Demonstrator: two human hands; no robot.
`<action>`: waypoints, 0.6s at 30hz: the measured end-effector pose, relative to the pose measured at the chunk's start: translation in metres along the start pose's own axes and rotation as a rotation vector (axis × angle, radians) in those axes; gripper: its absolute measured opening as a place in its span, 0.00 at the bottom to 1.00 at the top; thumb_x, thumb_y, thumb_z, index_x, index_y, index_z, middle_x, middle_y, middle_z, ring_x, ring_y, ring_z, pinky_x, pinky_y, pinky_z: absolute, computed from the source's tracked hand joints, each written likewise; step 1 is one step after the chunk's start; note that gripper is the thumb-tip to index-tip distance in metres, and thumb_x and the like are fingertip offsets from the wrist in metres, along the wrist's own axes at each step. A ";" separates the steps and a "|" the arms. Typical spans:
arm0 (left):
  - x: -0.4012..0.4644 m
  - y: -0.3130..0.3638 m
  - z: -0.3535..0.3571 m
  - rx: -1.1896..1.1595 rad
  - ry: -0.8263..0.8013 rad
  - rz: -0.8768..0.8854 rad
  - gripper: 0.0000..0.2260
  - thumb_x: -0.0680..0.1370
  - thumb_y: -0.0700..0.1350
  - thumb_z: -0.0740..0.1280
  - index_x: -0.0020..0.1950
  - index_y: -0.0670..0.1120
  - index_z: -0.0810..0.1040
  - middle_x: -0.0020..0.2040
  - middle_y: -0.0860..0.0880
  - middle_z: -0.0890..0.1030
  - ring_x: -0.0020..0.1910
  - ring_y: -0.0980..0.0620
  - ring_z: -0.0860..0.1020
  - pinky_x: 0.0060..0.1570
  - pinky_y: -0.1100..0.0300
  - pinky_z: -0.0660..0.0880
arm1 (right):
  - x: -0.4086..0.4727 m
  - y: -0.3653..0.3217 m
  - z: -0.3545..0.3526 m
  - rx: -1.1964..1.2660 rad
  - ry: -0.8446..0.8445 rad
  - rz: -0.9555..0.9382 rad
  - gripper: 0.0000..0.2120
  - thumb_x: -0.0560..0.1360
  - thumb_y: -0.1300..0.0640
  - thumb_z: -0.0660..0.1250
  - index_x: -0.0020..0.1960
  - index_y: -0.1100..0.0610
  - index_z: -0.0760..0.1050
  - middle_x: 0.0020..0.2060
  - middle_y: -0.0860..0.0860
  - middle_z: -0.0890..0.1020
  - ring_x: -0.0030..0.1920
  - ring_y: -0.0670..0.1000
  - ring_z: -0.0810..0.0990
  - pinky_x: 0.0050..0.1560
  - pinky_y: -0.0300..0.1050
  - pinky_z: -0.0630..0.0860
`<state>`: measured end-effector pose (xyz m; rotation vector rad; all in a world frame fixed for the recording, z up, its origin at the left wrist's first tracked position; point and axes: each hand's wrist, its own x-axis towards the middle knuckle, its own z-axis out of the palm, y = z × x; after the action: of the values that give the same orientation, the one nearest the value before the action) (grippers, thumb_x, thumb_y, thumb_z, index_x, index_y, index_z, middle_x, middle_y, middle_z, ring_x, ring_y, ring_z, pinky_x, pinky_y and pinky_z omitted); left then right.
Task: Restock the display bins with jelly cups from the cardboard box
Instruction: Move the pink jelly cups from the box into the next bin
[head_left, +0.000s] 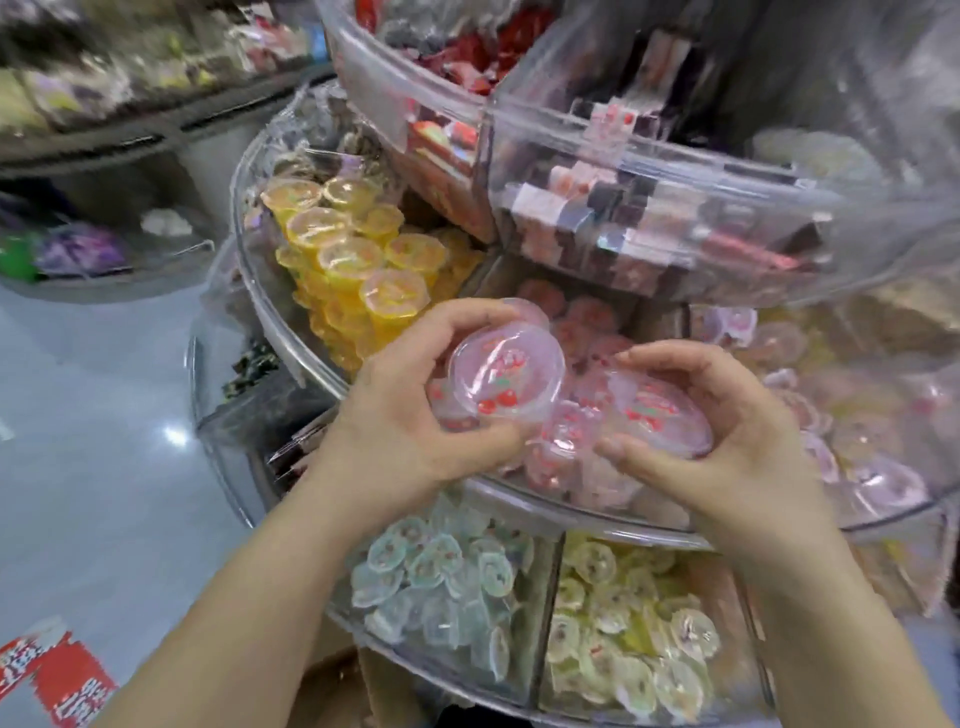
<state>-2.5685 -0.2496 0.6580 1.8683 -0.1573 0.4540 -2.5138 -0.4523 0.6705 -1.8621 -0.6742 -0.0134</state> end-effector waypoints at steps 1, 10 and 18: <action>0.011 0.001 0.006 0.017 -0.031 0.015 0.25 0.63 0.48 0.74 0.58 0.58 0.73 0.55 0.64 0.77 0.55 0.62 0.76 0.55 0.70 0.70 | 0.004 0.004 -0.010 -0.022 0.014 0.006 0.27 0.56 0.50 0.80 0.52 0.44 0.74 0.48 0.40 0.81 0.53 0.39 0.78 0.57 0.32 0.71; 0.078 -0.014 0.034 0.276 -0.258 0.005 0.25 0.68 0.45 0.76 0.63 0.52 0.74 0.55 0.50 0.73 0.55 0.57 0.73 0.57 0.68 0.70 | 0.049 0.054 -0.029 -0.401 -0.036 -0.011 0.29 0.61 0.56 0.79 0.58 0.46 0.72 0.51 0.37 0.72 0.52 0.30 0.69 0.56 0.20 0.61; 0.089 -0.048 0.038 0.561 -0.355 0.066 0.27 0.68 0.55 0.71 0.64 0.47 0.76 0.57 0.49 0.77 0.59 0.50 0.74 0.63 0.53 0.67 | 0.063 0.075 -0.019 -0.463 -0.134 -0.014 0.31 0.59 0.56 0.80 0.60 0.56 0.74 0.53 0.46 0.70 0.52 0.38 0.68 0.56 0.24 0.62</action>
<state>-2.4630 -0.2583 0.6397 2.4947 -0.3579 0.2149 -2.4209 -0.4582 0.6339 -2.3179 -0.8277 -0.0582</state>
